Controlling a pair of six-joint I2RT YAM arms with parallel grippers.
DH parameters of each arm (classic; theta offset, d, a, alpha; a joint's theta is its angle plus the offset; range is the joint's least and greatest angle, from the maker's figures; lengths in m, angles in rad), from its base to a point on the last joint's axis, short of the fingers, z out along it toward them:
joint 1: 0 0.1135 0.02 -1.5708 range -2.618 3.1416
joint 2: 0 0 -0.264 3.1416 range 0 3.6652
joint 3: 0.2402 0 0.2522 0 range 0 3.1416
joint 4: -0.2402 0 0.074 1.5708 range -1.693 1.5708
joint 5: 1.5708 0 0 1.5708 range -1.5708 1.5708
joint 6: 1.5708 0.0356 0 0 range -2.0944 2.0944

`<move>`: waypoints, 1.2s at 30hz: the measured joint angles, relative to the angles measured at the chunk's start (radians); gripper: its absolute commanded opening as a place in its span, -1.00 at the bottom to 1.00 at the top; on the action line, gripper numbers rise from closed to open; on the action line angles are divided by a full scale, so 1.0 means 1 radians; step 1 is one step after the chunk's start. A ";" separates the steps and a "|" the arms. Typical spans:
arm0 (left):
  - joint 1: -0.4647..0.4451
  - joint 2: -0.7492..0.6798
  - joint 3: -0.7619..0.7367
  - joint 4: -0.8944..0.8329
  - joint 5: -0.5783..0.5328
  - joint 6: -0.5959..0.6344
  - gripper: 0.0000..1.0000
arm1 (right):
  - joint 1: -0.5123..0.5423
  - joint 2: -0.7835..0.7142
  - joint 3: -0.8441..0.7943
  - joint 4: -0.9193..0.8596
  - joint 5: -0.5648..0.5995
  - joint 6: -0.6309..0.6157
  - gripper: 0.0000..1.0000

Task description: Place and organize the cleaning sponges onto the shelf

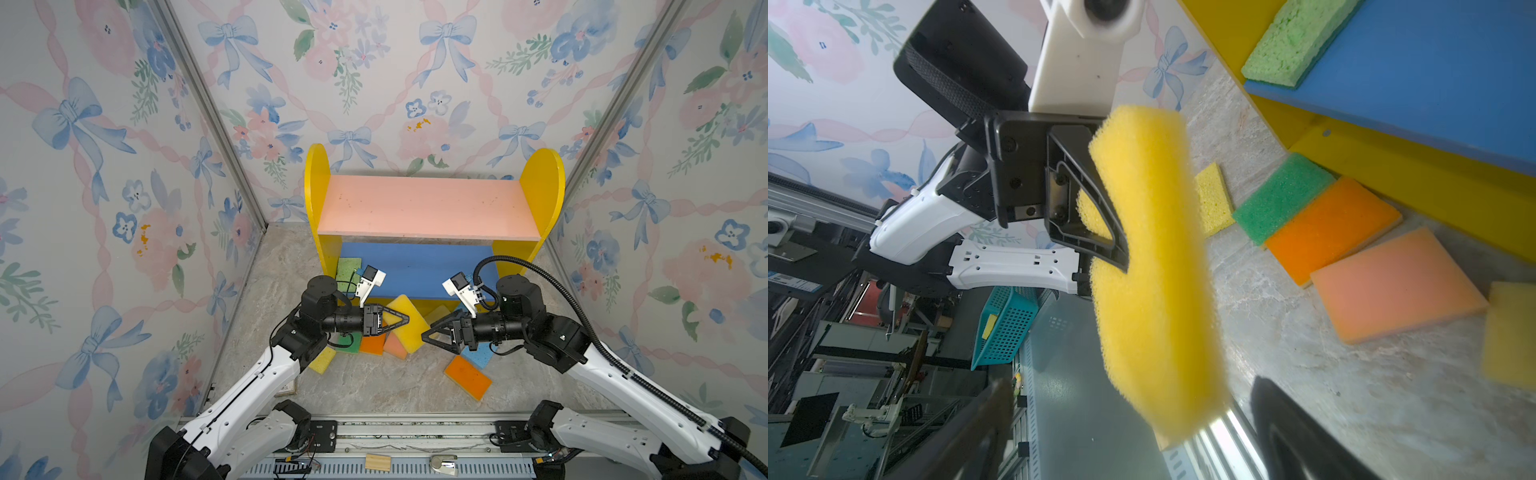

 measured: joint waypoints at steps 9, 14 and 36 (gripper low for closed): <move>0.000 -0.005 0.000 0.000 0.035 0.008 -0.96 | -0.008 0.054 0.000 0.043 -0.036 0.016 0.17; 0.001 -0.004 0.000 0.000 0.036 0.010 -0.96 | -0.014 0.055 -0.001 0.064 -0.042 0.028 -0.18; 0.034 -0.003 -0.003 -0.021 0.013 0.042 0.96 | -0.025 0.055 -0.053 0.113 0.087 0.159 -0.90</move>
